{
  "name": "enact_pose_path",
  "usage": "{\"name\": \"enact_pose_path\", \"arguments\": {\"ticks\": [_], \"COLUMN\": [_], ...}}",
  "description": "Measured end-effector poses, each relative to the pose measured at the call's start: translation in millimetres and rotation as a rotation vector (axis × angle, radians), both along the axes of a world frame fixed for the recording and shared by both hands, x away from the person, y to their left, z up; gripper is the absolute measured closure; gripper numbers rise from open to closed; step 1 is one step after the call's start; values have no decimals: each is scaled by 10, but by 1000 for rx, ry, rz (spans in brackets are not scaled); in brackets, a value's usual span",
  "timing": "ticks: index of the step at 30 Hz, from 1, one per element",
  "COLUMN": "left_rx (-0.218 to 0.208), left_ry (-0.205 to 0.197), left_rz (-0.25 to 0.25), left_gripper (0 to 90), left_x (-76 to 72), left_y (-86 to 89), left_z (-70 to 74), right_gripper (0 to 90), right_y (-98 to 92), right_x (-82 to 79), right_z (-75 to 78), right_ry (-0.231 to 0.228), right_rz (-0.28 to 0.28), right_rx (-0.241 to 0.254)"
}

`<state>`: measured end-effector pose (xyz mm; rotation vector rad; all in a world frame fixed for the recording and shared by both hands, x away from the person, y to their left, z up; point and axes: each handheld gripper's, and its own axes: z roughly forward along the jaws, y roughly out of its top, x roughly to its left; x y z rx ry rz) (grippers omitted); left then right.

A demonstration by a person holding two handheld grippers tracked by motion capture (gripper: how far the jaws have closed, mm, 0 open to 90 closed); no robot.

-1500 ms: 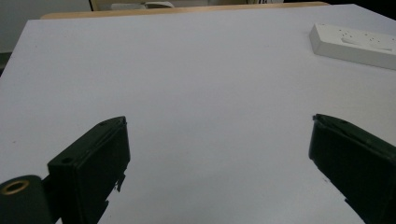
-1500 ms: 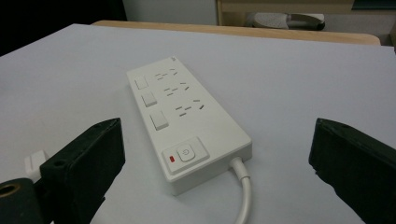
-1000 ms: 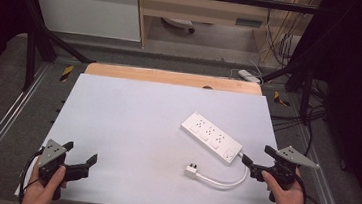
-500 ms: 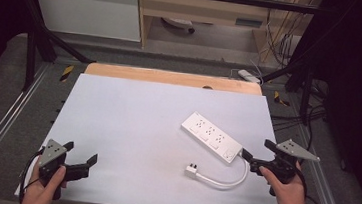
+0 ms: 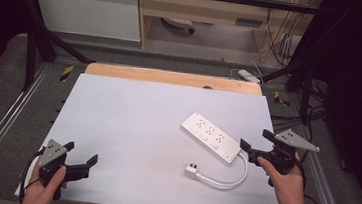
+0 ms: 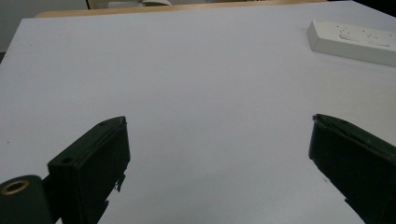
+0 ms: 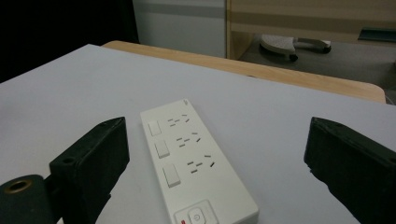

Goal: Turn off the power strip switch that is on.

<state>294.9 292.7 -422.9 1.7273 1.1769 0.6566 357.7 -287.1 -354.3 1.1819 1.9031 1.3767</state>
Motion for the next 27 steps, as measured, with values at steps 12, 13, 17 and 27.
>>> {"name": "enact_pose_path", "arguments": {"ticks": [12,13,17,27], "left_rx": [1,1,0,-1], "left_ry": [1,1,1,2], "left_rz": [-8,-8,-8,-9], "left_gripper": [51,52,51,51], "left_x": [2,2,3,5], "left_y": [-7,-7,-5,-4], "left_z": [-2,-2,-3,-4], "right_gripper": [245,269,351,674], "right_y": [167,183,227,344], "right_x": [119,129,162,268], "right_z": [135,145,167,192], "right_ry": [-47,-48,-59,-88], "right_rz": [10,10,18,23], "right_rx": [0,1,-8,-31]}}
